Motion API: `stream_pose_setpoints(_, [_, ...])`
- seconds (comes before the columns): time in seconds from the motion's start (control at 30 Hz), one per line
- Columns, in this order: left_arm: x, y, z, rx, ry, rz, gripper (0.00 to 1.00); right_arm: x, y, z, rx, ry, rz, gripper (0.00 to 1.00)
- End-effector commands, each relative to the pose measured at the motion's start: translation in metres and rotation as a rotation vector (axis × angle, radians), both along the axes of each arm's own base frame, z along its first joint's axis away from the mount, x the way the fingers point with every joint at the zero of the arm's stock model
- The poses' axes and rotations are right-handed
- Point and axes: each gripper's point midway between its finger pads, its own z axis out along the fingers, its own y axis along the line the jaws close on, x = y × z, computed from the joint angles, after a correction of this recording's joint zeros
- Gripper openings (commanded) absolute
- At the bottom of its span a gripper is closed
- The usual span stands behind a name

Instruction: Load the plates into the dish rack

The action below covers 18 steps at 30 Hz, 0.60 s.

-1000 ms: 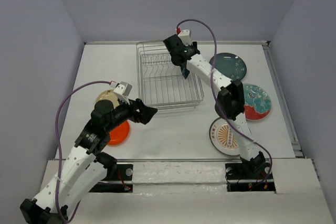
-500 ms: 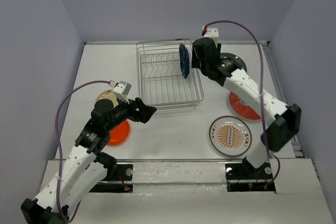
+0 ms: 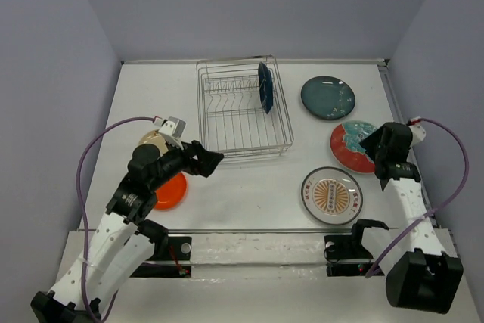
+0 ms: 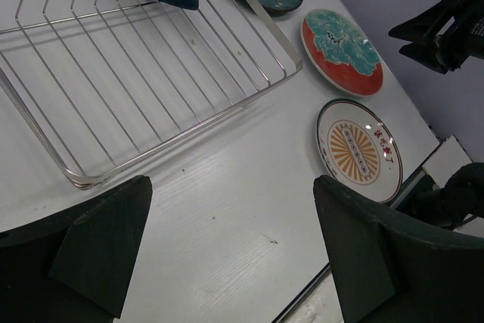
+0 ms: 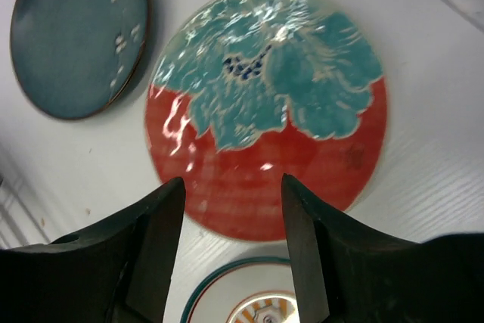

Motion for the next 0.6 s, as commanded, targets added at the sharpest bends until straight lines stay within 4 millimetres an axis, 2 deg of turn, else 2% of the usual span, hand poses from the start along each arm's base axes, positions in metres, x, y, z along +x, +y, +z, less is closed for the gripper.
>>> stream_pose_setpoints(0.0, [-0.003,0.001,0.020,-0.031,-0.071,-0.013,0.99,0.006,-0.029,-0.009,0.138,-0.099,-0.078,0.61])
stream_pose_setpoints(0.03, [-0.004,0.001,0.021,-0.034,-0.076,-0.016,0.99,0.003,-0.033,-0.017,0.172,-0.089,-0.081,0.63])
stream_pose_setpoints(0.07, [-0.006,0.002,0.024,-0.038,-0.088,-0.017,0.99,-0.003,-0.056,-0.020,0.180,-0.102,-0.152,0.66])
stream_pose_setpoints(0.1, [-0.007,0.002,0.025,-0.043,-0.092,-0.019,0.99,-0.010,-0.063,-0.035,0.200,-0.084,-0.186,0.67])
stream_pose_setpoints(0.13, [-0.008,0.002,0.027,-0.046,-0.099,-0.022,0.99,-0.013,-0.064,-0.043,0.245,-0.077,-0.187,0.68])
stream_pose_setpoints(0.17, [-0.010,0.002,0.029,-0.051,-0.109,-0.024,0.99,-0.018,-0.073,-0.050,0.277,-0.089,-0.230,0.69])
stream_pose_setpoints(0.27, [-0.013,0.003,0.033,-0.058,-0.127,-0.030,0.99,-0.017,-0.075,-0.060,0.328,-0.100,-0.239,0.73])
stream_pose_setpoints(0.33, [-0.017,0.001,0.036,-0.062,-0.135,-0.041,0.99,-0.015,-0.069,-0.073,0.380,-0.069,-0.211,0.74])
stream_pose_setpoints(0.4, [-0.019,0.000,0.036,-0.064,-0.137,-0.046,0.99,-0.010,-0.067,-0.076,0.402,-0.078,-0.186,0.74])
stream_pose_setpoints(0.47, [-0.020,-0.001,0.037,-0.064,-0.140,-0.052,0.99,-0.009,-0.057,-0.083,0.455,-0.072,-0.155,0.75])
stream_pose_setpoints(0.57, [-0.022,-0.002,0.037,-0.066,-0.142,-0.060,0.99,-0.001,-0.057,-0.087,0.477,-0.115,-0.159,0.71])
